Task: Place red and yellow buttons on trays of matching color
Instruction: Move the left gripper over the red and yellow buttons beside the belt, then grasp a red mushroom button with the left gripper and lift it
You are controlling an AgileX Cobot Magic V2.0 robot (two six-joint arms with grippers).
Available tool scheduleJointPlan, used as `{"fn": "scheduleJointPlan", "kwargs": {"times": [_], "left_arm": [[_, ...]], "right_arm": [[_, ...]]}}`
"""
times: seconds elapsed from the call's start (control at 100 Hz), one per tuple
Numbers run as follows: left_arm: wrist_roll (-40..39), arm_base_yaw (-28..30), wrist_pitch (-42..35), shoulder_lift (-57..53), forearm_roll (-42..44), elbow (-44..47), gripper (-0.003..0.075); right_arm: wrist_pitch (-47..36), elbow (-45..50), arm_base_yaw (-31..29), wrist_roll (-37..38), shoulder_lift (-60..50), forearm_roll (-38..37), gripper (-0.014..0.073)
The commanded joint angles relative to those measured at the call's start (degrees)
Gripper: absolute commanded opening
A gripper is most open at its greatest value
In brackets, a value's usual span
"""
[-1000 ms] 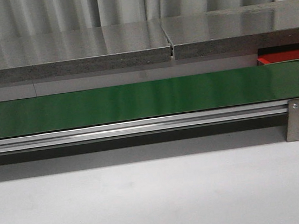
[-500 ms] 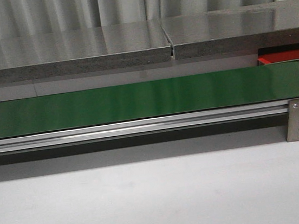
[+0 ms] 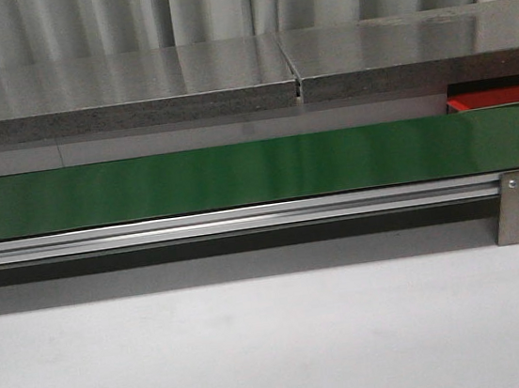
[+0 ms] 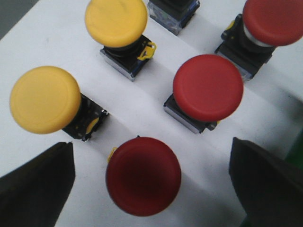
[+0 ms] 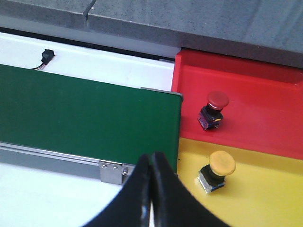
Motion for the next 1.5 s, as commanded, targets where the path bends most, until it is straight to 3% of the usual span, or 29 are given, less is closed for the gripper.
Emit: {"fn": "scheduleJointPlan", "kwargs": {"times": [0.0,0.21,0.42,0.78,0.89,1.18,1.49], "left_arm": [[-0.47,0.12,-2.55,-1.97,0.51,-1.95,0.0627],[-0.47,0.12,-2.68,-0.73,0.51,-1.95,0.0599],[-0.47,0.12,-2.58,0.03,0.51,-1.95,0.0491],[-0.47,0.12,-0.95,-2.64,0.99,-2.08,0.0069],[-0.47,0.12,0.76,-5.93,1.22,-2.08,-0.0021],[-0.47,-1.69,6.39,-16.89,1.22,-2.08,-0.0019],[-0.47,-11.89,7.91,-21.57,-0.11,-1.85,-0.0019]], "right_arm": [[-3.64,-1.51,0.0,-0.5,-0.22,0.68,-0.0068],[-3.64,-1.51,0.0,-0.5,-0.22,0.68,-0.0068],[-3.64,-1.51,0.0,-0.5,-0.22,0.68,-0.0068],[-3.64,-1.51,0.0,-0.5,-0.22,0.68,-0.0068],[-3.64,-1.51,0.0,-0.5,-0.22,0.68,-0.0068],[-3.64,-1.51,0.0,-0.5,-0.22,0.68,-0.0068],[-3.64,-1.51,0.0,-0.5,-0.22,0.68,-0.0068]]}}
